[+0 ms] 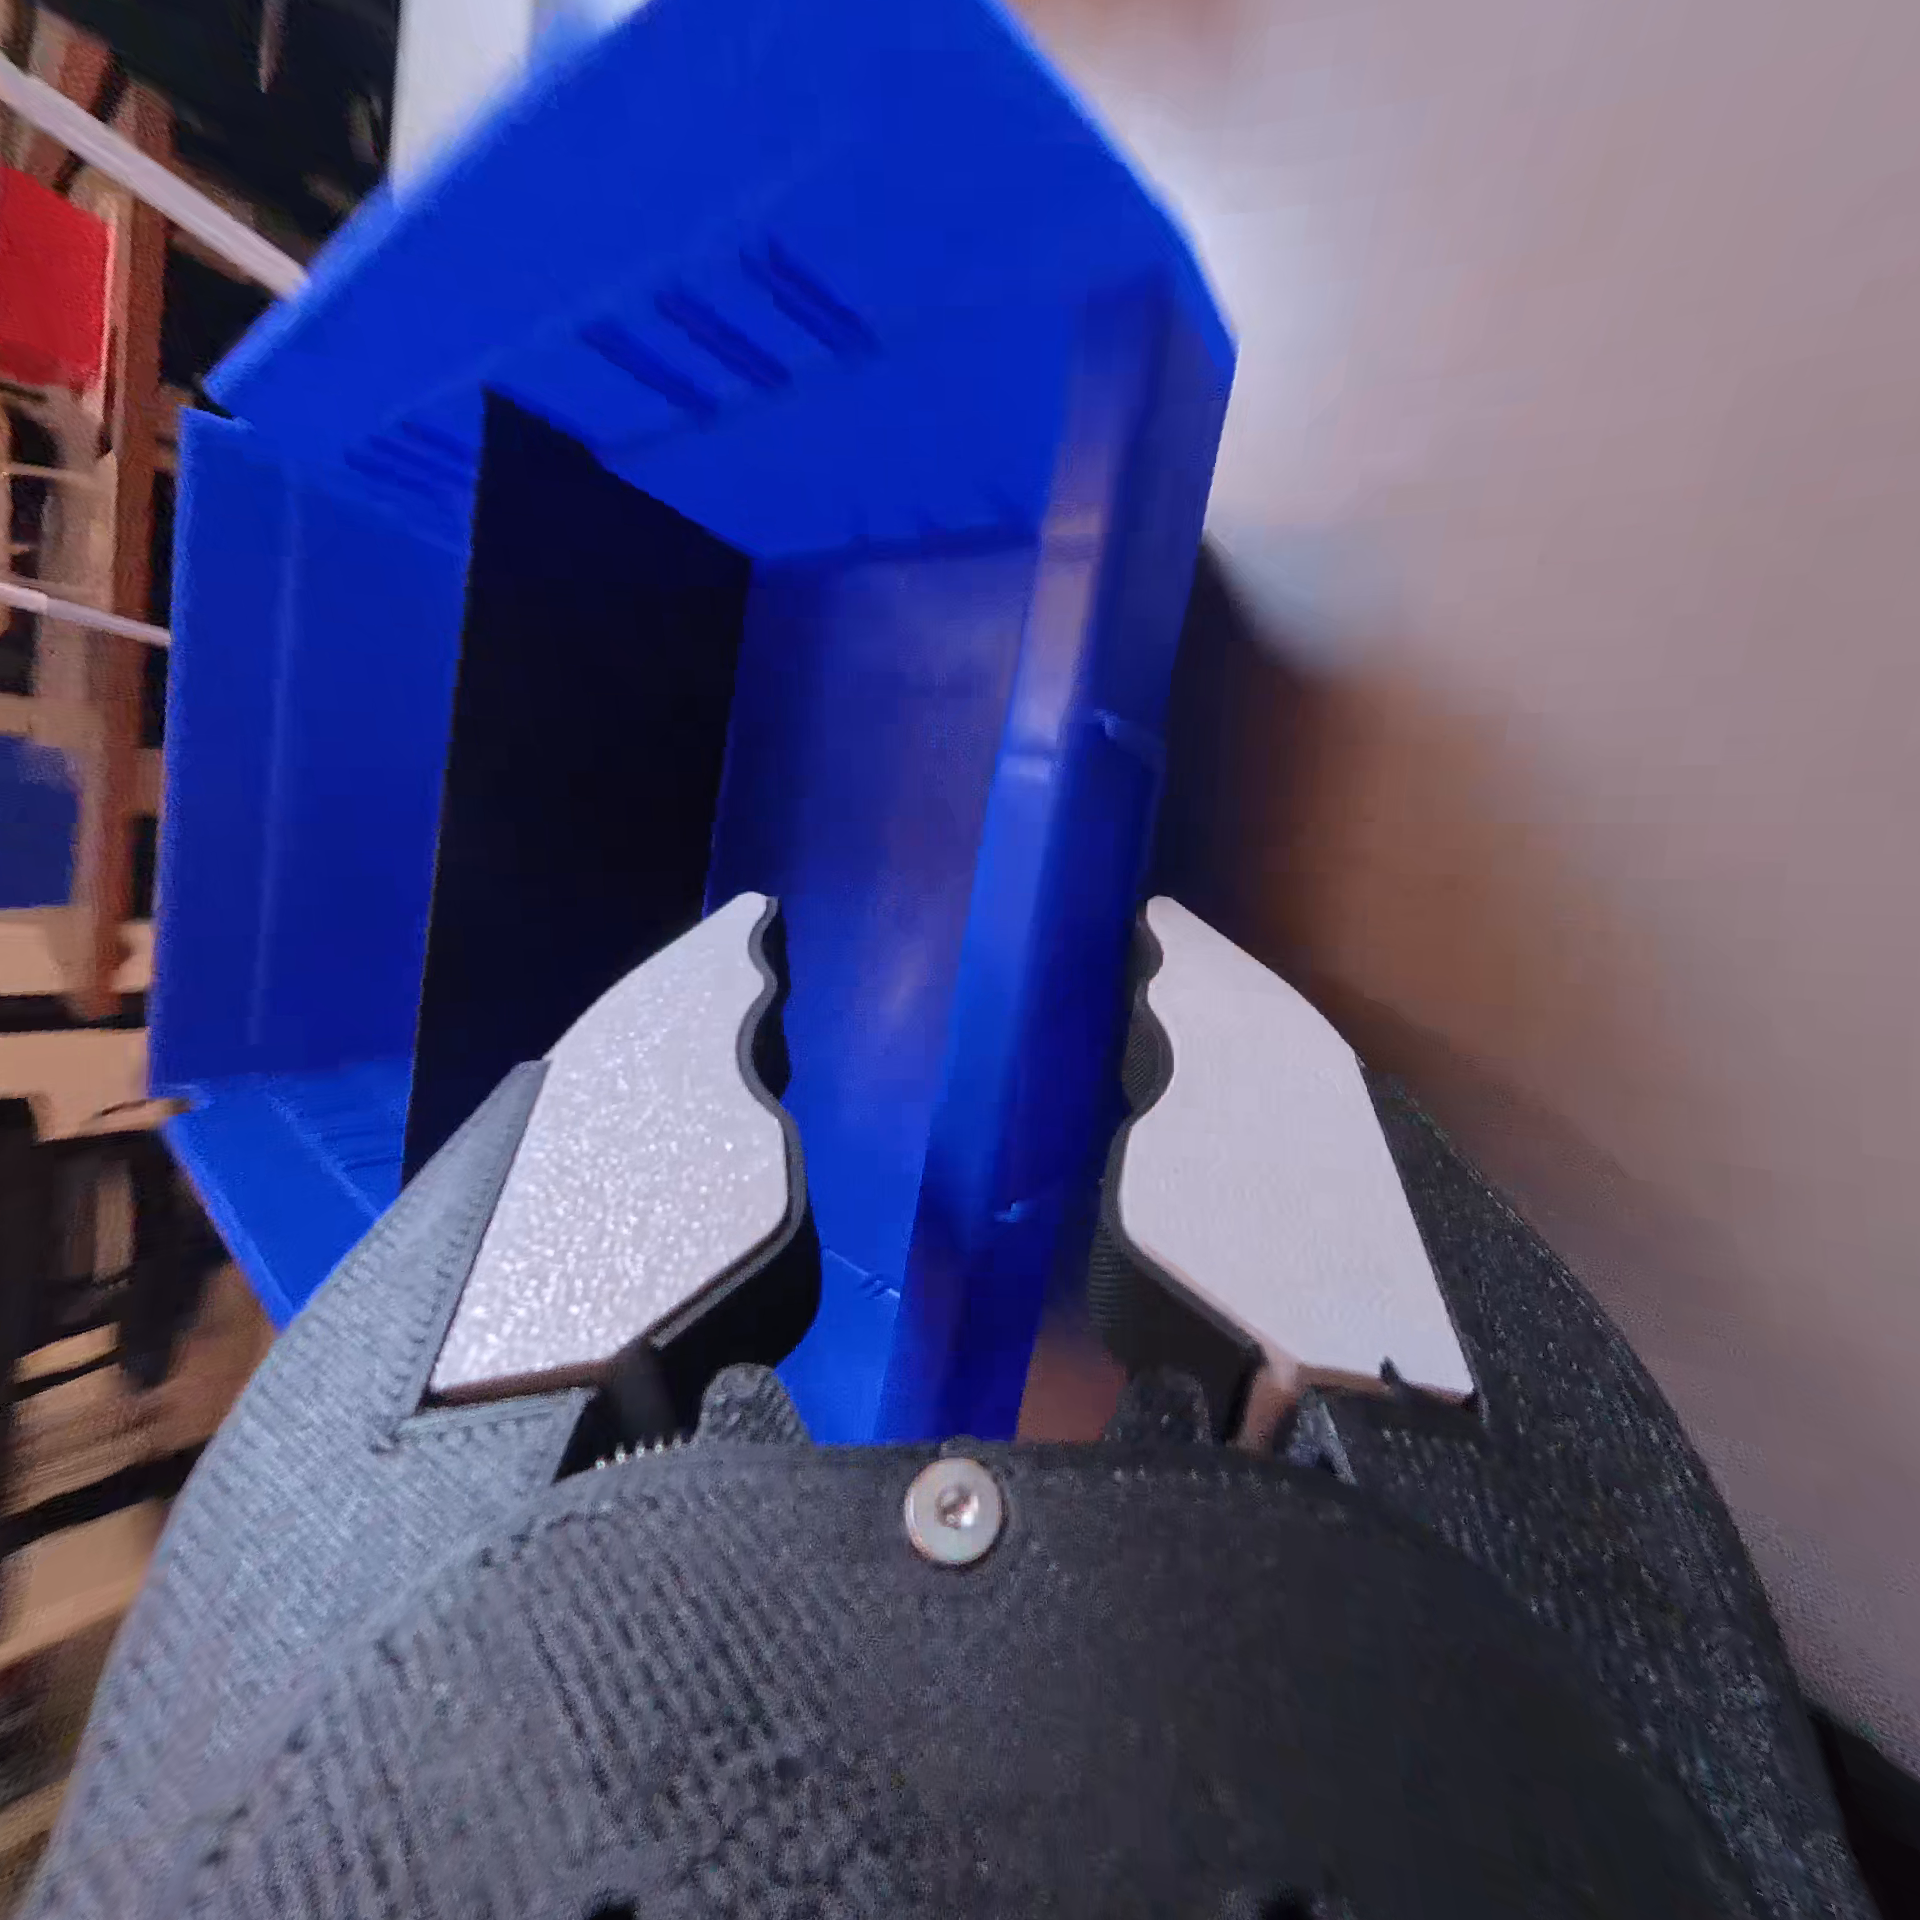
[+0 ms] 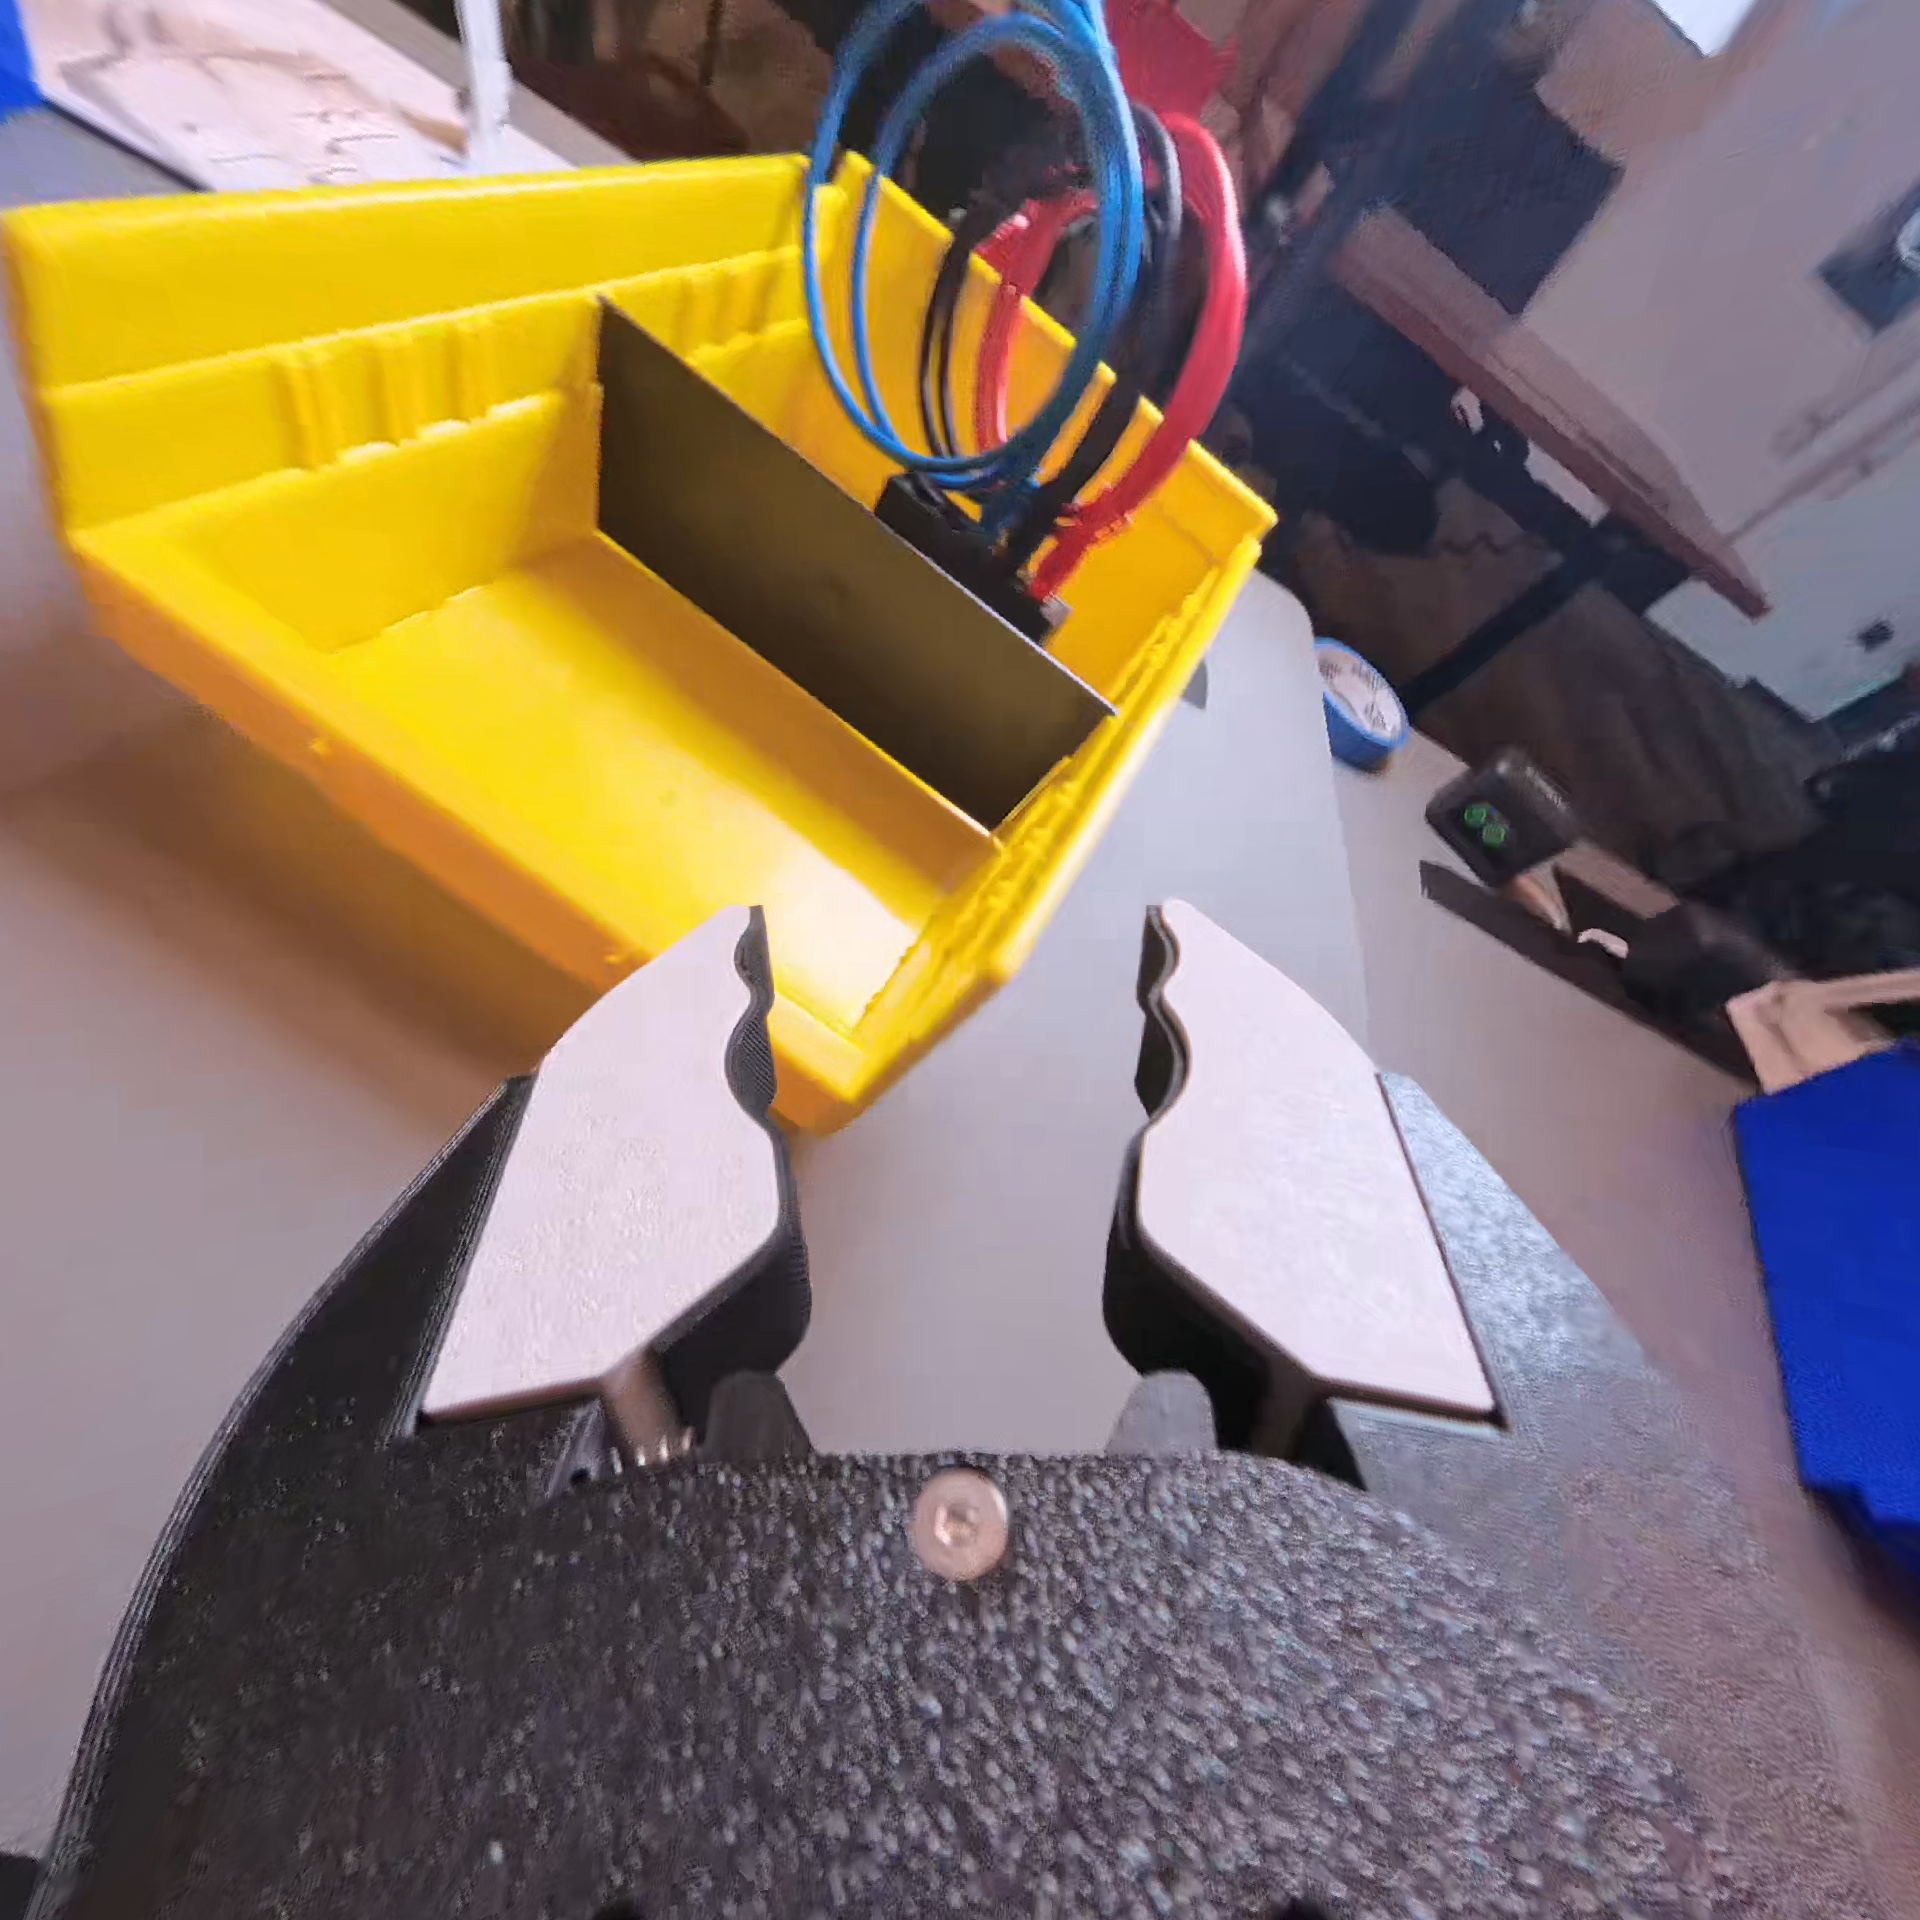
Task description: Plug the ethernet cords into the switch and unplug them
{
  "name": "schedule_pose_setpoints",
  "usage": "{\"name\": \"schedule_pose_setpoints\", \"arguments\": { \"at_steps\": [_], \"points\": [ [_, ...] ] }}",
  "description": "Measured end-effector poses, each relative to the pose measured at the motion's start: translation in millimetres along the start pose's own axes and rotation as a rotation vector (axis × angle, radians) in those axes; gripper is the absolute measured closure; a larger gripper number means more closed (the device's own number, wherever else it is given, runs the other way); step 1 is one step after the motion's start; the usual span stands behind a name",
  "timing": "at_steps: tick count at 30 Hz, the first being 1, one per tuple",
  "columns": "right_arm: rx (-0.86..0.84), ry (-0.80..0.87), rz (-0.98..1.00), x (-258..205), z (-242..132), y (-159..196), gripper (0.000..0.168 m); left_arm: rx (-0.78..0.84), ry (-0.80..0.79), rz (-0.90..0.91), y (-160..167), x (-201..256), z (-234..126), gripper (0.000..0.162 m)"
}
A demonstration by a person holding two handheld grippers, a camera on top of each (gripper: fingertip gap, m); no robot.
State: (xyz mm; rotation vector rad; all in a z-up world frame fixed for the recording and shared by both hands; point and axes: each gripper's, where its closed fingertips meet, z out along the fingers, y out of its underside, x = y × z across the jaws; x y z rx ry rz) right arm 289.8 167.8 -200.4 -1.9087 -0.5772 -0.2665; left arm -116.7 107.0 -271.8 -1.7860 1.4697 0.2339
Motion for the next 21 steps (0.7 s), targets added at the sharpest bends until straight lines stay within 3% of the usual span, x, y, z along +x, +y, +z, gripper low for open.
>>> {"name": "schedule_pose_setpoints", "arguments": {
  "at_steps": [3, 5, 8, 11, 14, 16, 19, 21],
  "points": [
    [-0.007, -0.093, 0.242, 9, 13, 16, 0.096, 0.280, 0.103, -0.221, -44, 7, -37, 0.106],
    [-0.016, -0.206, 0.381, 2, 27, 21, 0.102, 0.421, 0.168, -0.351, -68, 11, -58, 0.106],
    [-0.043, -0.313, 0.446, -6, 45, 28, 0.143, 0.533, 0.277, -0.492, -96, 25, -72, 0.107],
    [-0.106, -0.200, 0.272, 2, 38, 36, 0.154, 0.577, 0.328, -0.625, -120, 36, -70, 0.109],
    [-0.121, -0.232, 0.258, -22, 9, 34, 0.152, 0.553, 0.347, -0.727, -142, 51, -51, 0.108],
    [-0.123, -0.228, 0.217, -38, -12, 36, 0.153, 0.535, 0.383, -0.791, -159, 66, -34, 0.102],
    [-0.093, -0.259, 0.229, -58, -42, 33, 0.155, 0.480, 0.313, -0.845, -167, 65, 0, 0.090],
    [-0.064, -0.285, 0.231, -73, -59, 33, 0.156, 0.512, 0.410, -0.898, -182, 74, 2, 0.103]
  ]
}}
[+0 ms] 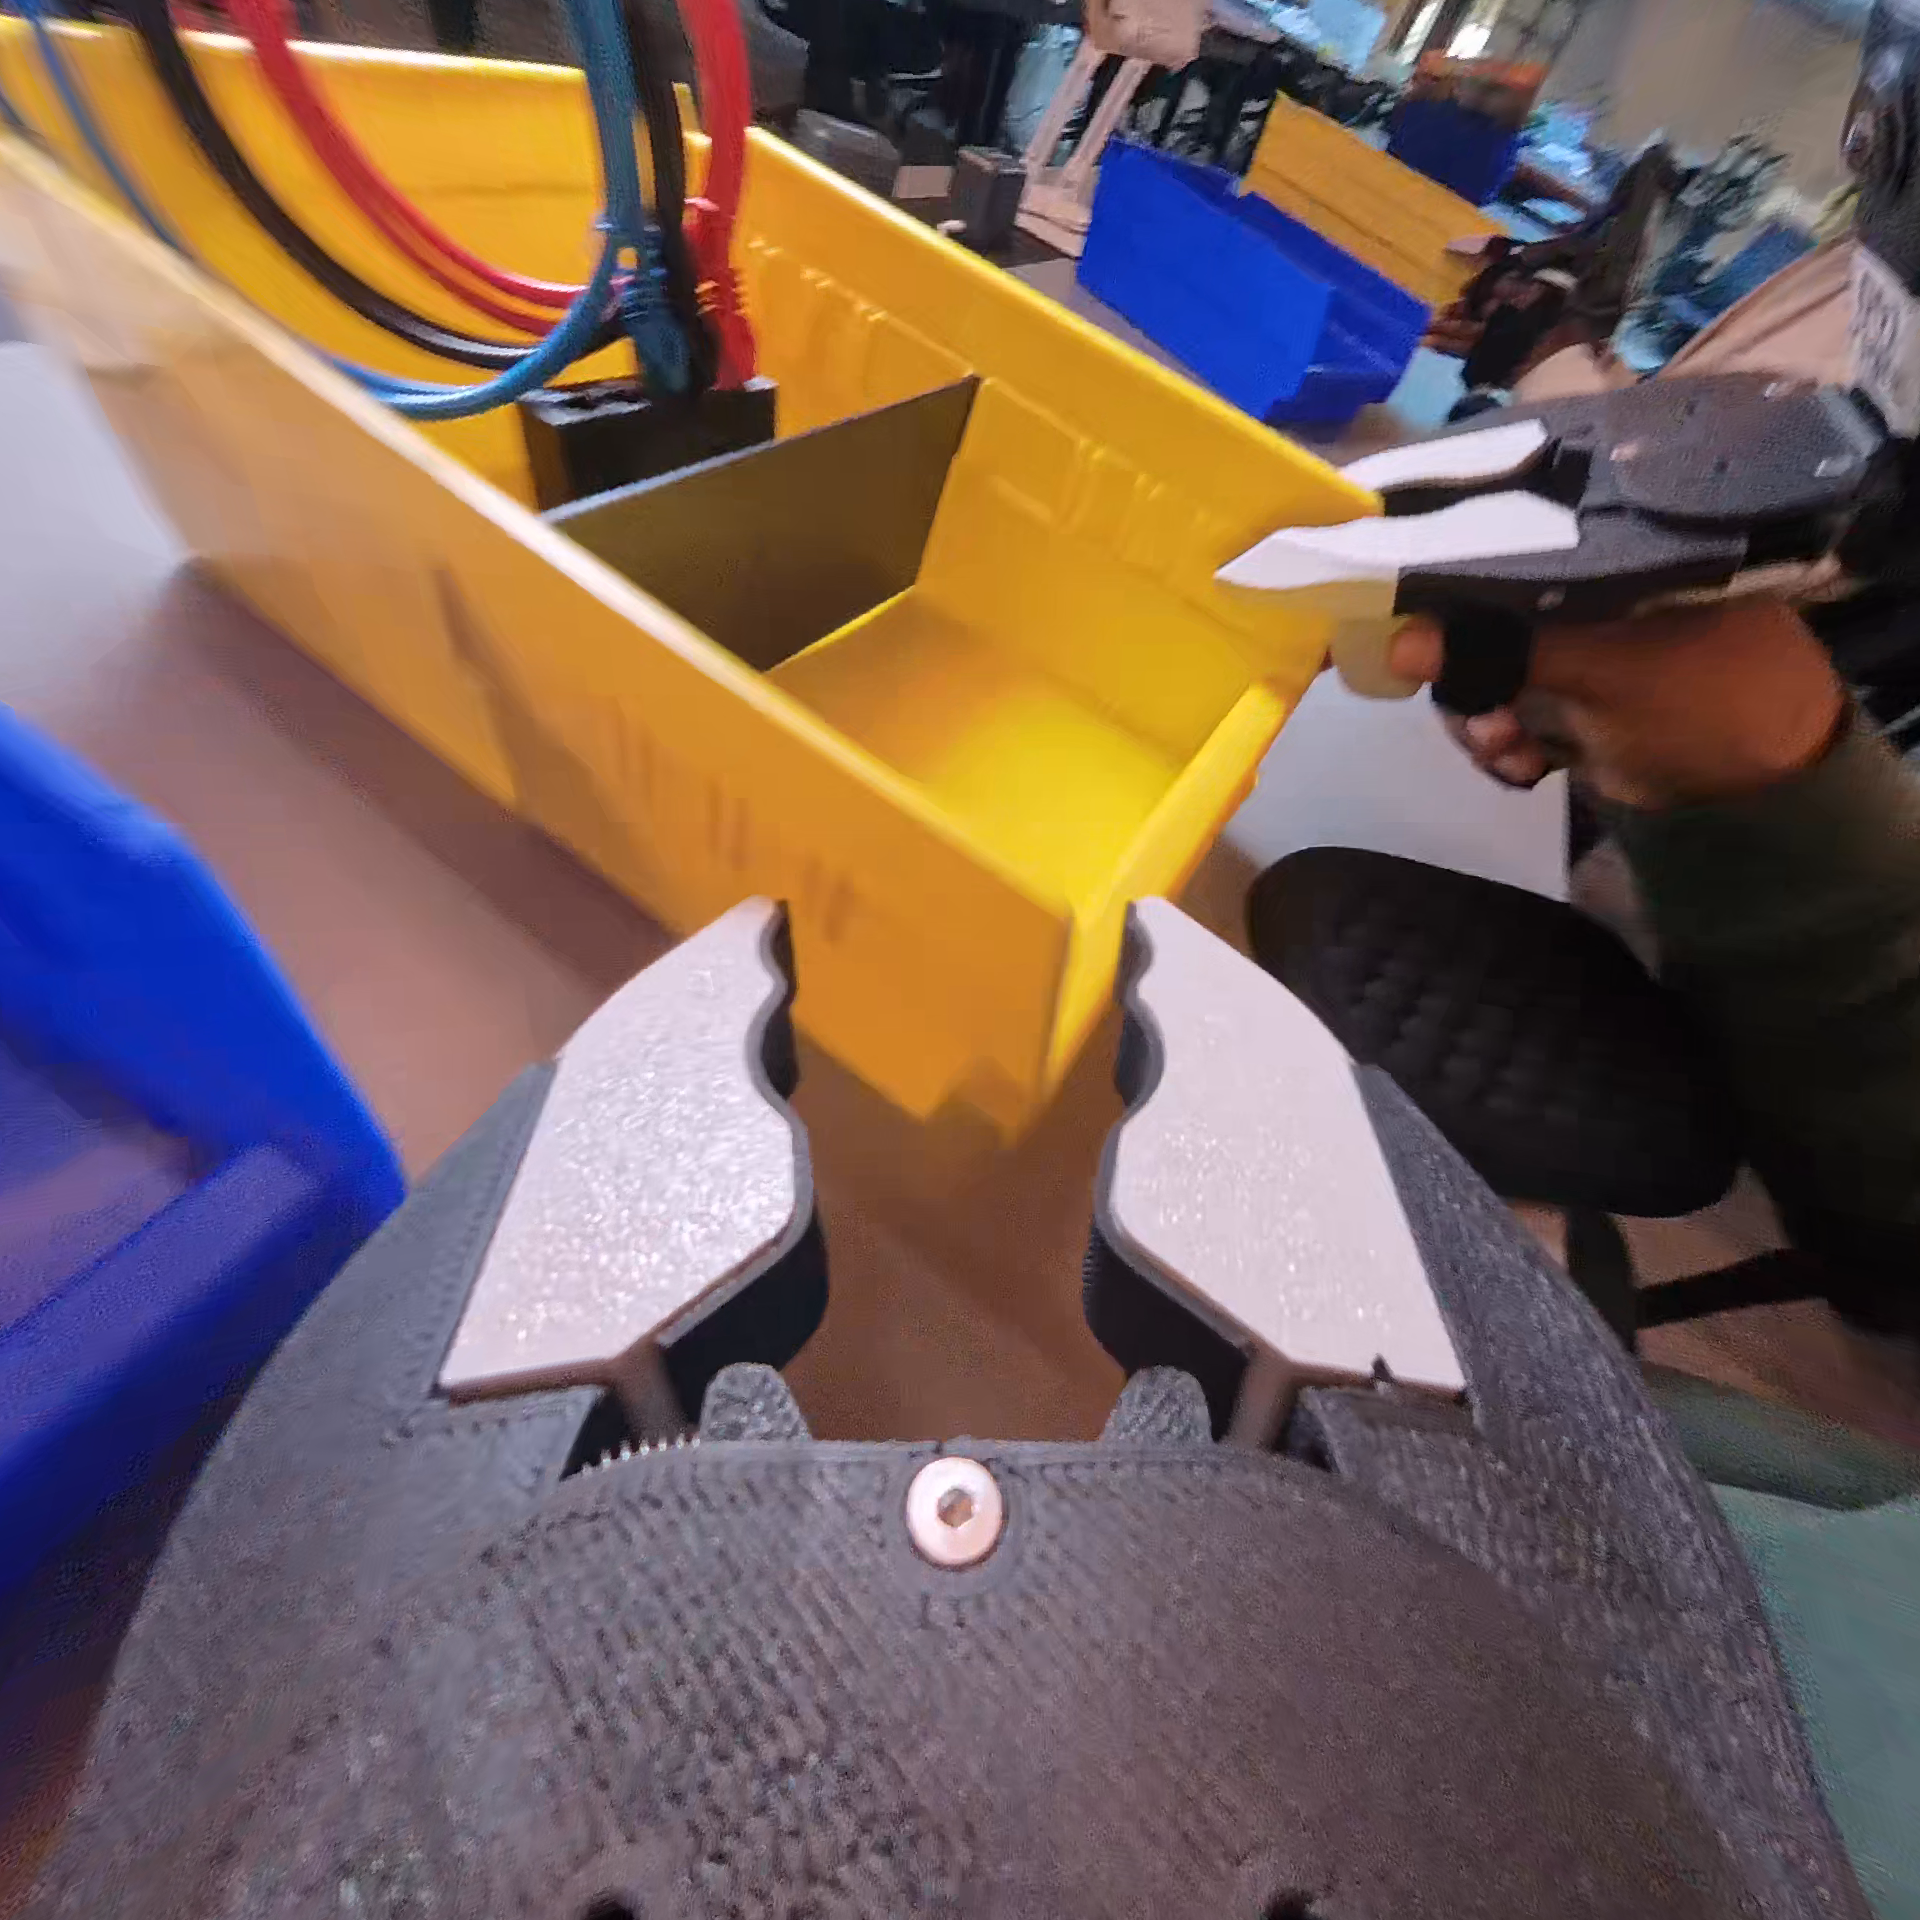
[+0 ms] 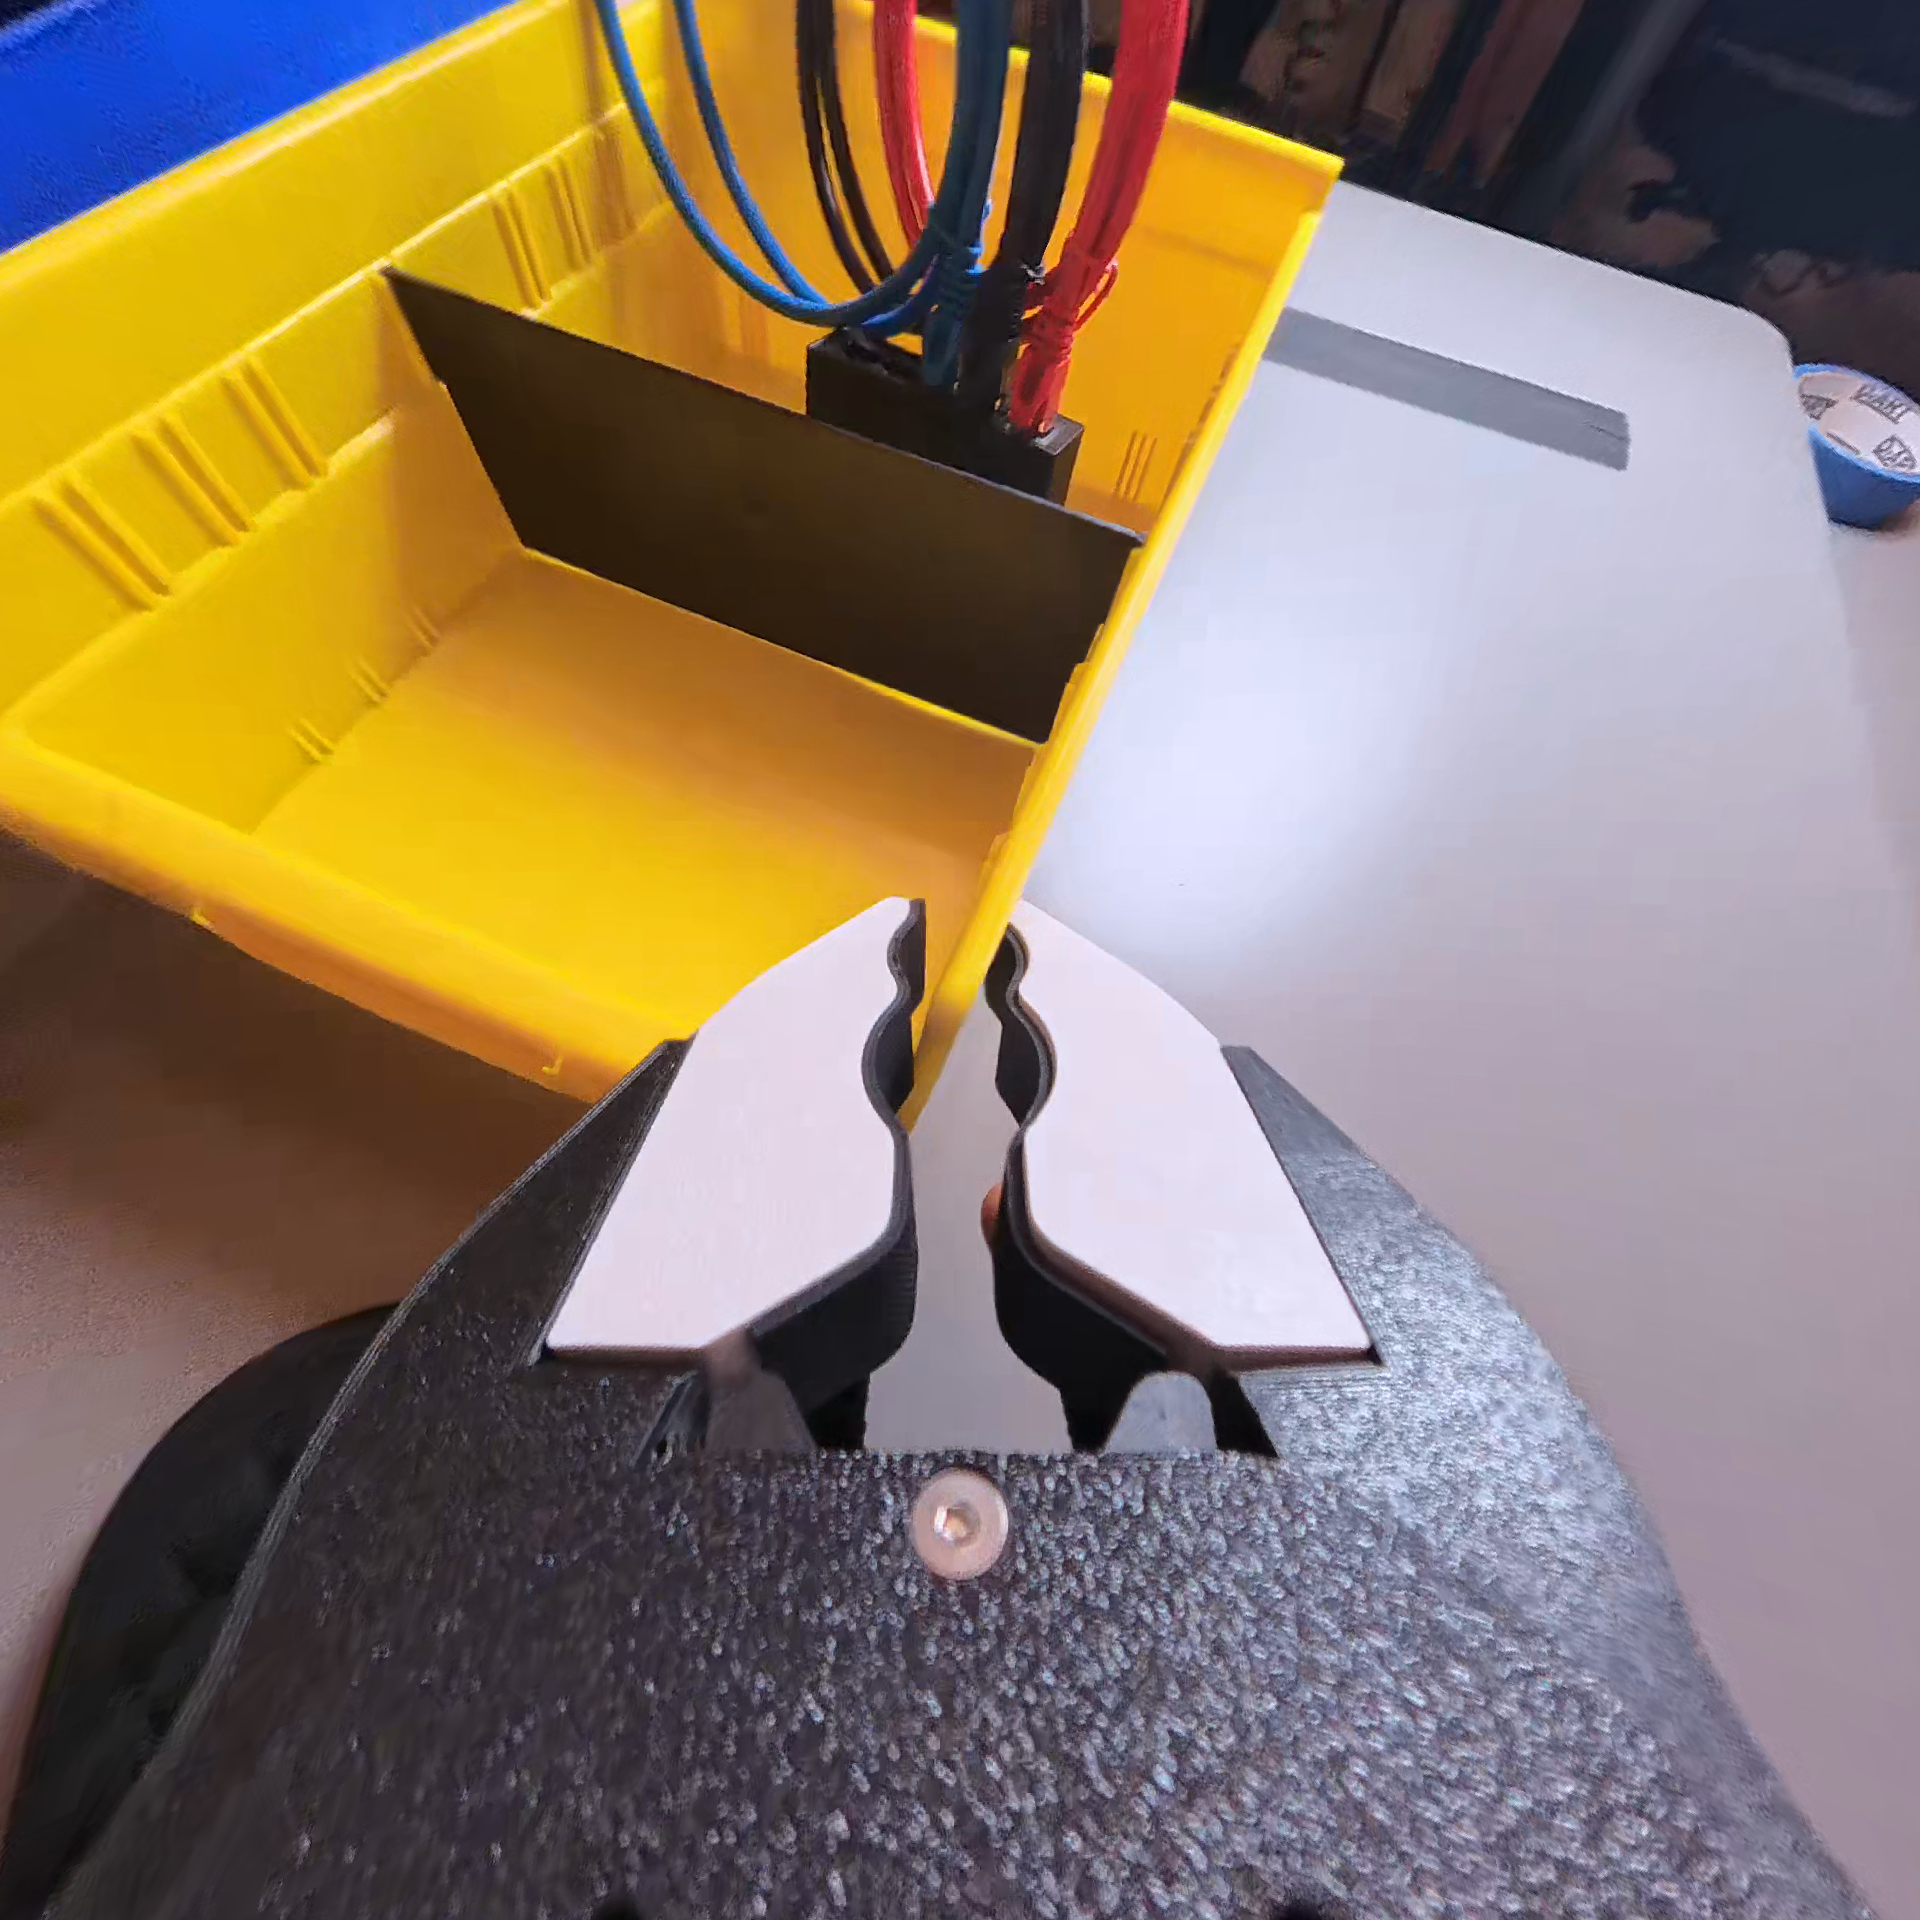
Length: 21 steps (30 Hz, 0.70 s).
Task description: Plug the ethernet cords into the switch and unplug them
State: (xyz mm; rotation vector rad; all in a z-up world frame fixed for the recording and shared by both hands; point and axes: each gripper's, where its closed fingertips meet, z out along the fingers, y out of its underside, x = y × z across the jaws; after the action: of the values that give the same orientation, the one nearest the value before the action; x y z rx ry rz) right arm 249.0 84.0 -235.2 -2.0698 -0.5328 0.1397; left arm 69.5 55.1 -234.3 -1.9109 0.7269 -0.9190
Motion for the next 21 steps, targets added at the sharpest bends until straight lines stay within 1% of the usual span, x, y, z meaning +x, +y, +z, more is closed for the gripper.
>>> {"name": "schedule_pose_setpoints", "arguments": {
  "at_steps": [1, 4, 7, 11, 14, 17, 19, 21],
  "points": [
    [0.008, 0.017, -0.010, -6, -6, 3, 0.157, -0.009, -0.002, 0.012, 1, 3, 1, 0.109],
    [0.072, 0.050, -0.057, -23, -25, 5, 0.156, -0.006, -0.146, 0.198, 2, -2, -10, 0.129],
    [0.148, 0.088, -0.111, -39, -49, 0, 0.158, 0.045, -0.197, 0.276, -9, 5, -30, 0.138],
    [0.237, 0.111, -0.157, -65, -76, -13, 0.159, 0.091, -0.310, 0.460, -25, 19, -66, 0.144],
    [0.343, 0.132, -0.206, -82, -98, -39, 0.160, 0.154, -0.364, 0.534, -45, 36, -102, 0.144],
    [0.463, 0.134, -0.269, -107, -118, -74, 0.160, 0.217, -0.465, 0.620, -64, 49, -149, 0.144],
    [0.538, 0.070, -0.291, -136, -123, -102, 0.160, 0.242, -0.543, 0.636, -74, 50, -191, 0.144],
    [0.599, -0.034, -0.303, -173, -118, -129, 0.160, 0.241, -0.638, 0.633, -76, 44, -238, 0.144]
  ]
}}
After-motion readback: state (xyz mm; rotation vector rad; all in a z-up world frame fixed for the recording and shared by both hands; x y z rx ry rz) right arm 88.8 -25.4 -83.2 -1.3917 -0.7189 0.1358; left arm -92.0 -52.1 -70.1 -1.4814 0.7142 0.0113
